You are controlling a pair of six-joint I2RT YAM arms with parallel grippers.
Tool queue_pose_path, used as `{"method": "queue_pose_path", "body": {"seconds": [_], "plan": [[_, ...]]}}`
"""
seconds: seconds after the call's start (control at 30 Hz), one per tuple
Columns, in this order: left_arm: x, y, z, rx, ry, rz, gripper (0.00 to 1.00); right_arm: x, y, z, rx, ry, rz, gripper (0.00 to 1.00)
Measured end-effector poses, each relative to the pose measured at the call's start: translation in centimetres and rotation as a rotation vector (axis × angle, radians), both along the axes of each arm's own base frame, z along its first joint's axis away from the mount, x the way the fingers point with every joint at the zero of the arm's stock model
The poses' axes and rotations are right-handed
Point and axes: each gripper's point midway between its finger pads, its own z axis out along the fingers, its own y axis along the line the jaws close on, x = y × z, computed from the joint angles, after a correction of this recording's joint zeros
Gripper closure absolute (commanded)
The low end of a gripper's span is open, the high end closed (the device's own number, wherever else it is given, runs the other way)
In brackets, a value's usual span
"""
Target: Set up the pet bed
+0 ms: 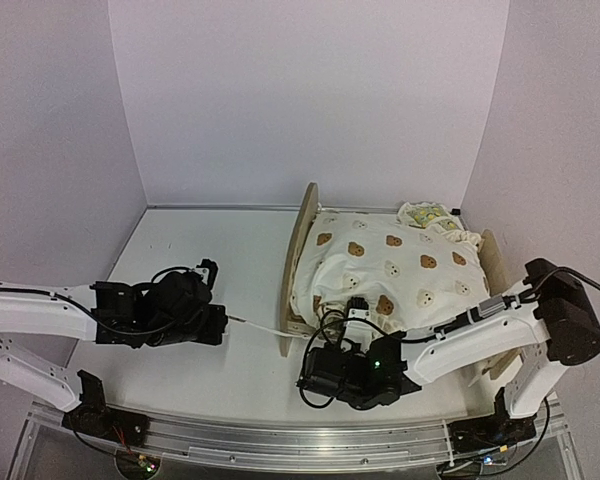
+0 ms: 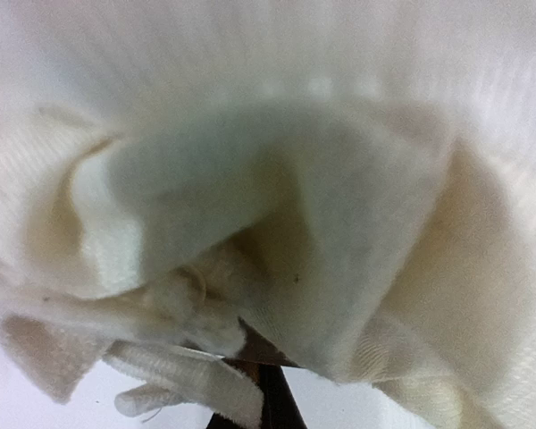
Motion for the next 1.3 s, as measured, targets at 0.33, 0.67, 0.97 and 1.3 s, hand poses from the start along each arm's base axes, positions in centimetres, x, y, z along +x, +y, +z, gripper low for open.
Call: {"method": "queue_pose_path", "body": {"seconds": [0.33,0.67,0.97,1.3], "plan": [[0.6,4.2,-1.3,0.114,-0.008,0.126,0.99,-0.4,-4.3,0.1,-0.115,0.015,-0.006,0.94],[1.0,5.7,-0.6,0.13,-0.041,0.167,0.76,-0.7,-5.0,0.0,-0.199,0.038,0.035,0.82],[1.0,6.0,-0.2,0.139,-0.055,0.156,0.56,-1.5,-3.2,-0.1,-0.205,0.129,0.119,0.61],[1.3,3.8,2.9,0.12,-0.096,0.041,0.4,-4.4,2.4,1.8,-0.202,0.289,0.42,0.31]]}}
